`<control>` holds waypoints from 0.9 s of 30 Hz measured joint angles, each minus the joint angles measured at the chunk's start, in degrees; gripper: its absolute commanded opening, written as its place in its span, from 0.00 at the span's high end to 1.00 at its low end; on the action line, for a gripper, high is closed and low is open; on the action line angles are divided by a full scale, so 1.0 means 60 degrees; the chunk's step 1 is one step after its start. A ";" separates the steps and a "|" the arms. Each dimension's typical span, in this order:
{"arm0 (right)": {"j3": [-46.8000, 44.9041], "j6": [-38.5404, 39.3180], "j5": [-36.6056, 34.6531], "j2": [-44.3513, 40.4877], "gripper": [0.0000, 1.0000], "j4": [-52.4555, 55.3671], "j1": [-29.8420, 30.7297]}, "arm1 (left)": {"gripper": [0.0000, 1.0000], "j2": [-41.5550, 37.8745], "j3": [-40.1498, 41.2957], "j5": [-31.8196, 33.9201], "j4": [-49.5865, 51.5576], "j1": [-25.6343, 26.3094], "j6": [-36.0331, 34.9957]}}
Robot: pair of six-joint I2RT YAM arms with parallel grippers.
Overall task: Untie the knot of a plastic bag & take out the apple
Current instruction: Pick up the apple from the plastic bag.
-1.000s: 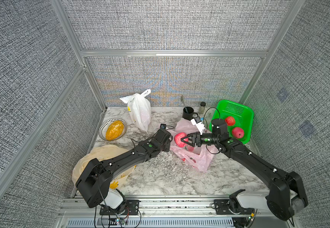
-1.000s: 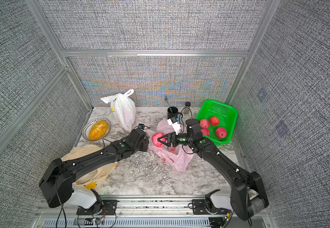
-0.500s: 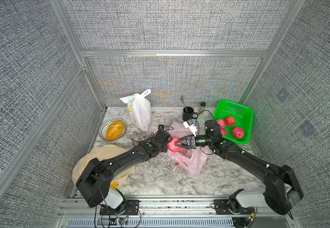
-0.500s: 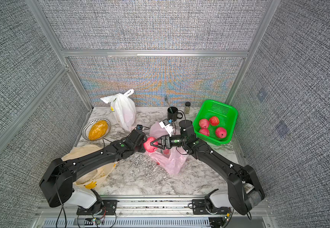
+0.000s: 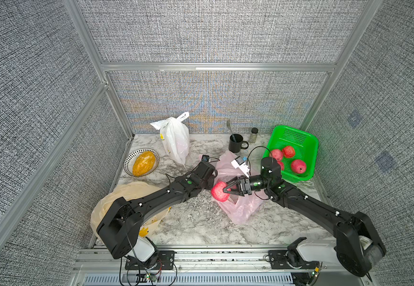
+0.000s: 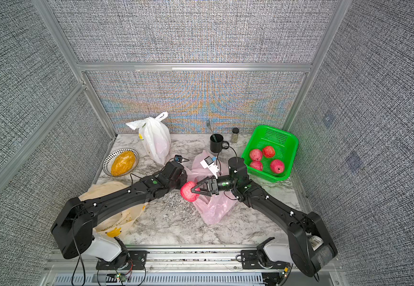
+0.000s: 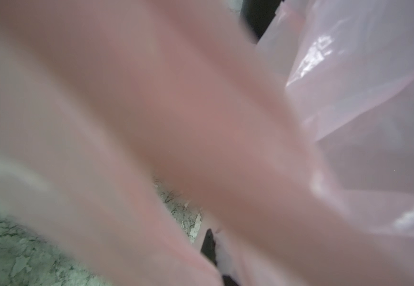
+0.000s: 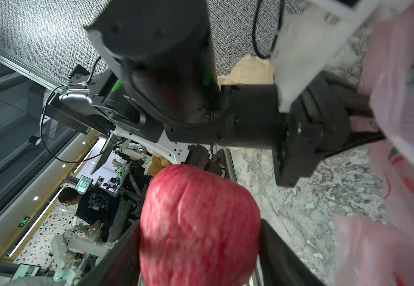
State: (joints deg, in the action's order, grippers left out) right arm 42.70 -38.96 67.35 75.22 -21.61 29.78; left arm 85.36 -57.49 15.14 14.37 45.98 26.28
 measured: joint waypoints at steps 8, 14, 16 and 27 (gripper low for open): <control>-0.1151 -0.0936 0.0233 0.0481 0.31 -0.1038 0.0557 | 1.00 -0.0313 0.0233 0.0233 -0.0441 0.0000 -0.0153; -0.0907 -0.1239 0.0572 0.0543 0.30 -0.1730 0.1639 | 1.00 0.0025 0.0007 0.0226 -0.0466 0.0000 -0.0248; -0.0732 -0.1228 0.0667 0.0506 0.29 -0.1789 0.1909 | 1.00 0.0215 -0.0109 0.0226 -0.0532 -0.0004 -0.0244; 0.0393 -0.0973 0.0714 -0.0211 0.28 -0.2200 0.2375 | 1.00 0.1242 -0.0703 0.0091 -0.0576 -0.0135 -0.0182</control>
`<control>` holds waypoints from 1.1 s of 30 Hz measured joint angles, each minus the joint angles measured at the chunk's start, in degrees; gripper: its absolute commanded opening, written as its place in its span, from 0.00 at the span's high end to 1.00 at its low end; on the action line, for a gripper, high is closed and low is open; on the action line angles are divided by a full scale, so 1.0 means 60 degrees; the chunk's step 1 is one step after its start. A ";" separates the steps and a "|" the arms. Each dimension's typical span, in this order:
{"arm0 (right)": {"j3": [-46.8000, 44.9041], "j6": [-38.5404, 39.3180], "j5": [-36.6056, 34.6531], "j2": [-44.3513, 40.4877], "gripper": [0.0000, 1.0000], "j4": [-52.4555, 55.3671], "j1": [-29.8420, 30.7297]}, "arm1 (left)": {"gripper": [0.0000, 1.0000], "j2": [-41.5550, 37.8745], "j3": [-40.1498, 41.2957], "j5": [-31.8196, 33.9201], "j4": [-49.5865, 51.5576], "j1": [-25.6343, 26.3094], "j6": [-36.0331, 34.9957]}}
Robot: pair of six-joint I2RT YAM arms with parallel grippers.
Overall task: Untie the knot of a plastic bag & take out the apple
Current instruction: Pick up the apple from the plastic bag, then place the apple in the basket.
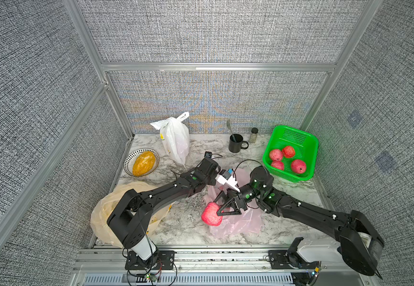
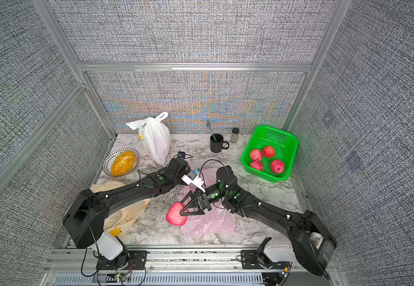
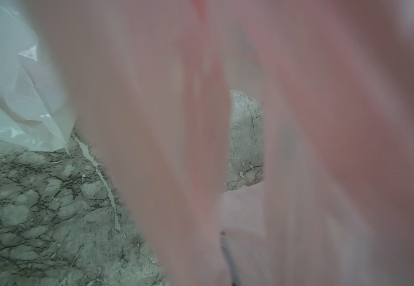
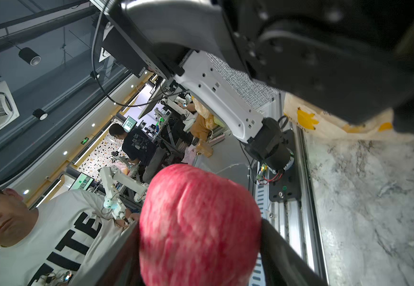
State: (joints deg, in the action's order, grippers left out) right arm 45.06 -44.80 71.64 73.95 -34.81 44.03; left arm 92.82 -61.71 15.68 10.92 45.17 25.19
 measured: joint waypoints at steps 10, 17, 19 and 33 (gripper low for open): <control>0.1180 0.2517 -0.1472 -0.1162 0.28 0.3668 -0.3140 | 1.00 -0.0758 0.0444 -0.0029 0.0488 -0.0036 0.0044; 0.1654 0.3136 -0.3344 -0.1042 0.27 0.5231 -0.6390 | 1.00 -0.1373 0.0739 -0.0040 0.1064 -0.0073 0.0066; 0.1807 0.3333 -0.4167 -0.0678 0.27 0.5650 -0.6980 | 1.00 -0.1541 0.0790 -0.0073 0.1271 -0.0073 0.0095; 0.1337 0.3945 -0.8874 0.1453 0.26 0.6302 -0.8531 | 0.85 -0.2612 0.1126 -0.0189 0.1851 -0.0091 0.0306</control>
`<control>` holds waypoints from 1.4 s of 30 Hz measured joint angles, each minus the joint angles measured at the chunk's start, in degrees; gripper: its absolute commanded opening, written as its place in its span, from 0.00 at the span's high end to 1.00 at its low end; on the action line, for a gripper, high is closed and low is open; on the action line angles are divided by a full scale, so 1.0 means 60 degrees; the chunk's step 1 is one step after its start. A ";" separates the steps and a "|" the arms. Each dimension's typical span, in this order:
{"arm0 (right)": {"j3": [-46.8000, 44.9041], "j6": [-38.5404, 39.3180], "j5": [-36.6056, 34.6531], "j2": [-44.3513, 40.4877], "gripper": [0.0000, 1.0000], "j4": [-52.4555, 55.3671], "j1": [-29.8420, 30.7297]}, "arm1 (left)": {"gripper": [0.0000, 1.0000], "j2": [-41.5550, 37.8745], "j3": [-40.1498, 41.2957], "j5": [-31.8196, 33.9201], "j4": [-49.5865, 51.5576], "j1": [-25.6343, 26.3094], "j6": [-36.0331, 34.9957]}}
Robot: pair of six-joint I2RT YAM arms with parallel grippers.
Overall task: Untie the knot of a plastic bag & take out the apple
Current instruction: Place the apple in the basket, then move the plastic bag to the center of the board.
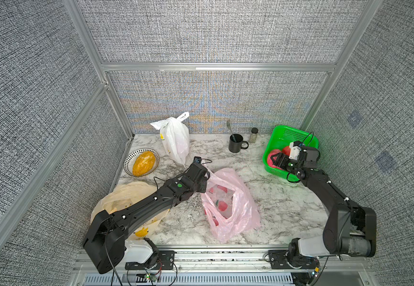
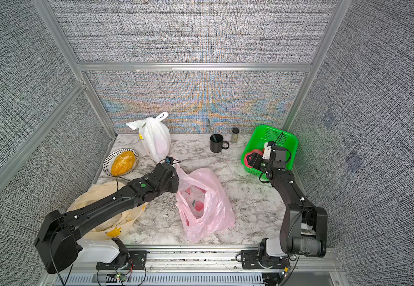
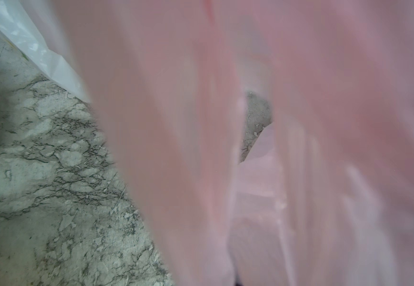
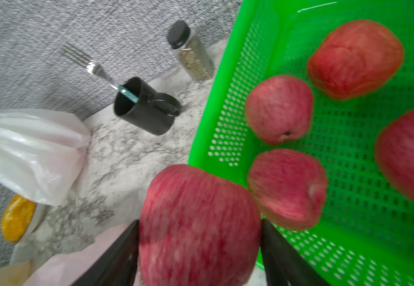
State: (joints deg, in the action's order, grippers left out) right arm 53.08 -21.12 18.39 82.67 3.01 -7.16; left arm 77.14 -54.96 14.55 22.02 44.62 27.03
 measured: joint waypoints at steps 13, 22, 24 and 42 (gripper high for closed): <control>0.0204 0.0047 -0.0969 0.1228 0.08 -0.0474 -0.0499 | 0.65 0.0033 -0.0102 -0.0211 0.0051 0.0000 0.0036; 0.0284 0.0157 -0.1049 0.0474 0.02 -0.0390 -0.0426 | 0.42 -0.0182 -0.0237 -0.0255 0.0106 0.0000 0.0069; 0.0302 0.0255 -0.1115 0.0138 0.02 -0.0255 -0.0244 | 0.36 -0.0321 -0.0317 -0.0251 0.0193 0.0000 0.0066; 0.0076 0.0372 -0.1224 -0.3530 0.02 0.1096 0.0747 | 0.49 0.1381 -0.3304 -0.2656 -0.0302 0.1519 -0.0459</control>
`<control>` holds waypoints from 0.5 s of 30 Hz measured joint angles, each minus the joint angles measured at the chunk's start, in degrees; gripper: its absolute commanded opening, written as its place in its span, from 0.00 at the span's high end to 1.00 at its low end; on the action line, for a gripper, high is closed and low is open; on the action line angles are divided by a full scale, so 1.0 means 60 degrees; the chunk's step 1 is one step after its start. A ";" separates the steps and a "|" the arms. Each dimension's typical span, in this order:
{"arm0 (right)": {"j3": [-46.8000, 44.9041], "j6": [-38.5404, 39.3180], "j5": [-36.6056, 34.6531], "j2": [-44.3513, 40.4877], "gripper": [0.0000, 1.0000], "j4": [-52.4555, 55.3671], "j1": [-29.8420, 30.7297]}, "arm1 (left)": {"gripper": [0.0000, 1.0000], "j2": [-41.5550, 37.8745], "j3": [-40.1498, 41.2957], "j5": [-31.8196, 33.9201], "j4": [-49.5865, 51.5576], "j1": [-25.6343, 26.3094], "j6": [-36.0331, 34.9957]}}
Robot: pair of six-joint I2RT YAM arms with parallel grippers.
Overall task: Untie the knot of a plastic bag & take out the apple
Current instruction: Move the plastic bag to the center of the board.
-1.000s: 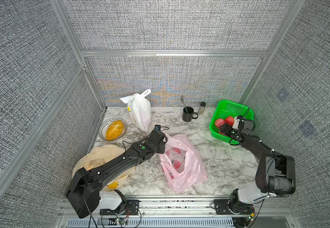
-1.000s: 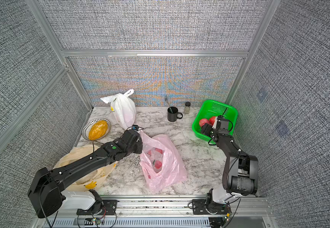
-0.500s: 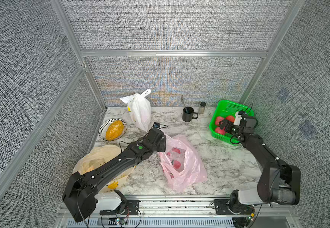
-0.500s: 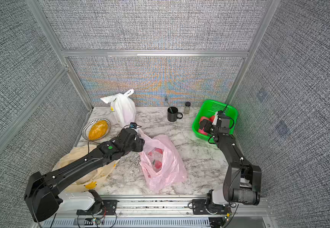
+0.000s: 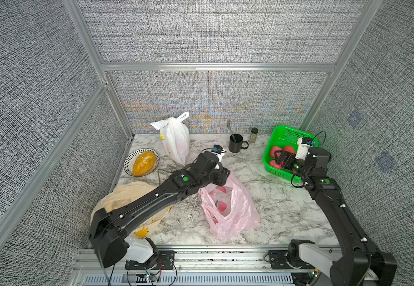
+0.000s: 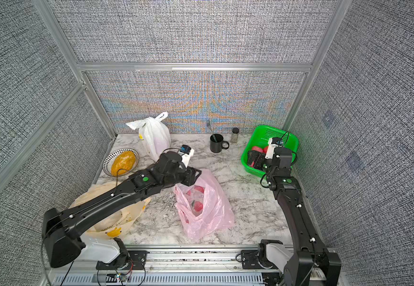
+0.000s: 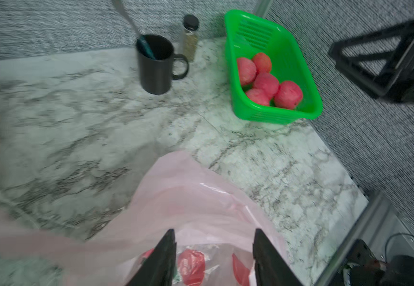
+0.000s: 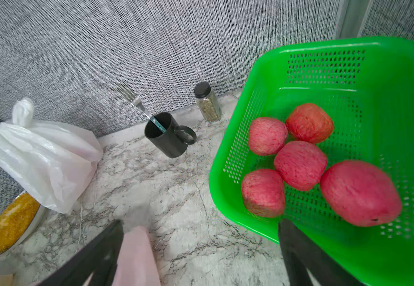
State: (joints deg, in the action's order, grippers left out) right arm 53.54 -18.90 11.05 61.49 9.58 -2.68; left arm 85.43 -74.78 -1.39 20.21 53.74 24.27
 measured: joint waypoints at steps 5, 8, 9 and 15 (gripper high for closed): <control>0.0208 -0.0171 -0.0204 -0.0947 0.02 0.0204 -0.0047 | 0.52 0.2138 -0.1643 -0.1654 -0.0182 0.0816 -0.0215; 0.0412 -0.0262 -0.0331 -0.1344 0.02 0.0310 -0.0091 | 0.53 0.3282 -0.2357 -0.2459 -0.0062 0.0834 0.0033; 0.0477 -0.0262 -0.0346 -0.1439 0.02 0.0331 -0.0117 | 0.53 0.3526 -0.2466 -0.2692 0.0058 0.0834 0.0044; 0.0623 -0.0299 -0.0393 -0.1738 0.02 0.0568 -0.0124 | 0.53 0.5005 -0.3020 -0.3512 0.1475 0.0645 0.0514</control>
State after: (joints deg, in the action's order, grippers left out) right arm 57.28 -20.69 8.69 51.07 12.99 -3.42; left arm 115.46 -92.90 -22.46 29.06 57.60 27.35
